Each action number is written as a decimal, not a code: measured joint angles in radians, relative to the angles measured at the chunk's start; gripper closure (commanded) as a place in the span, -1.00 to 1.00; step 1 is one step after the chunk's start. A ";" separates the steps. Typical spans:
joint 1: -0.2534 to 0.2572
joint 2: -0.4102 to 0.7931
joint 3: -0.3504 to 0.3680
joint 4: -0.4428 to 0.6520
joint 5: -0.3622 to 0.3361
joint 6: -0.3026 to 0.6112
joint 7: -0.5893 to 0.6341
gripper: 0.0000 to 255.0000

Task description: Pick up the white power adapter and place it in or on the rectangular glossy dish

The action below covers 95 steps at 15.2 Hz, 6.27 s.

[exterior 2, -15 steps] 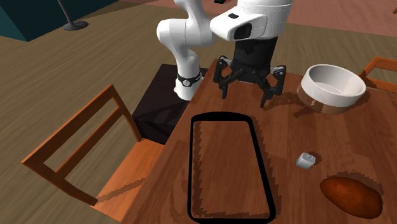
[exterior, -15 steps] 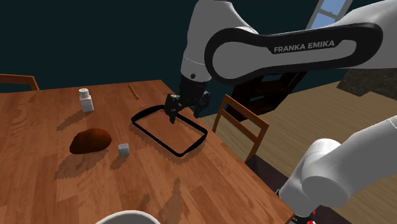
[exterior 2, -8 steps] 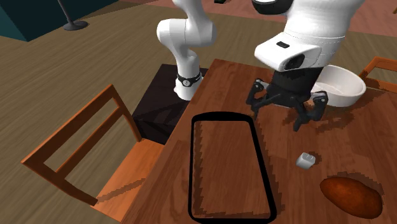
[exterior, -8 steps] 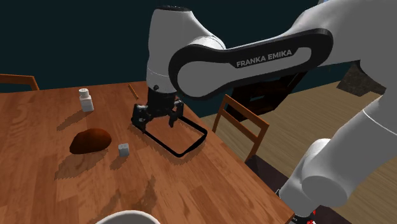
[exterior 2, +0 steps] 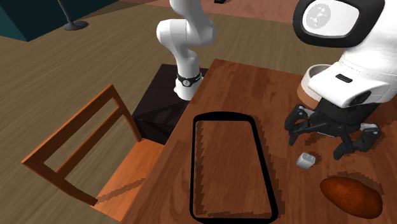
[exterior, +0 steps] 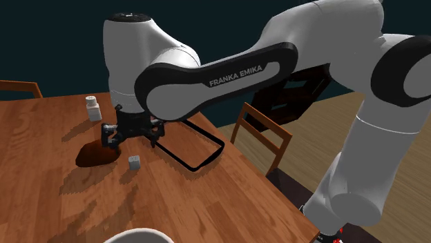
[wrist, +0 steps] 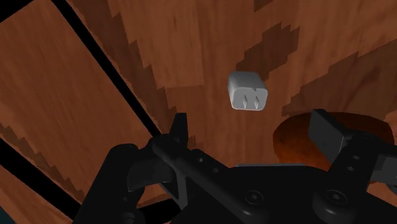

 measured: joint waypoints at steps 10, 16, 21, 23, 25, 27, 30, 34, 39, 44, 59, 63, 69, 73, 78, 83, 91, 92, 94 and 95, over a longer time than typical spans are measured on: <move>0.018 0.071 -0.013 -0.020 -0.058 0.075 0.045 -1.00; 0.018 0.072 -0.013 -0.021 -0.059 0.077 0.046 1.00; 0.018 0.072 -0.013 -0.021 -0.059 0.077 0.046 1.00; 0.018 0.072 -0.013 -0.021 -0.059 0.077 0.046 1.00; 0.018 0.072 -0.013 -0.021 -0.059 0.077 0.046 1.00; 0.018 0.065 -0.011 -0.014 -0.053 0.064 0.042 1.00; 0.014 0.049 -0.007 0.007 -0.038 0.032 0.029 1.00; 0.014 0.038 -0.003 0.048 -0.026 -0.017 0.019 1.00; 0.012 0.022 0.001 0.096 -0.009 -0.077 0.001 1.00; 0.014 0.015 0.005 0.154 0.000 -0.140 -0.010 1.00; -0.149 -0.243 -0.101 -0.045 0.180 -0.127 -0.316 1.00; -0.189 -0.302 -0.160 -0.107 0.217 -0.112 -0.427 1.00; -0.210 -0.327 -0.193 -0.184 0.232 -0.056 -0.487 1.00; -0.209 -0.321 -0.191 -0.237 0.229 0.001 -0.484 1.00; -0.208 -0.302 -0.186 -0.282 0.220 0.065 -0.471 1.00; -0.208 -0.297 -0.185 -0.302 0.217 0.090 -0.469 1.00; -0.208 -0.297 -0.185 -0.303 0.217 0.090 -0.469 -1.00; -0.208 -0.297 -0.185 -0.303 0.217 0.090 -0.469 -1.00; -0.208 -0.301 -0.186 -0.291 0.219 0.075 -0.472 -1.00; -0.207 -0.309 -0.186 -0.275 0.223 0.052 -0.473 -1.00</move>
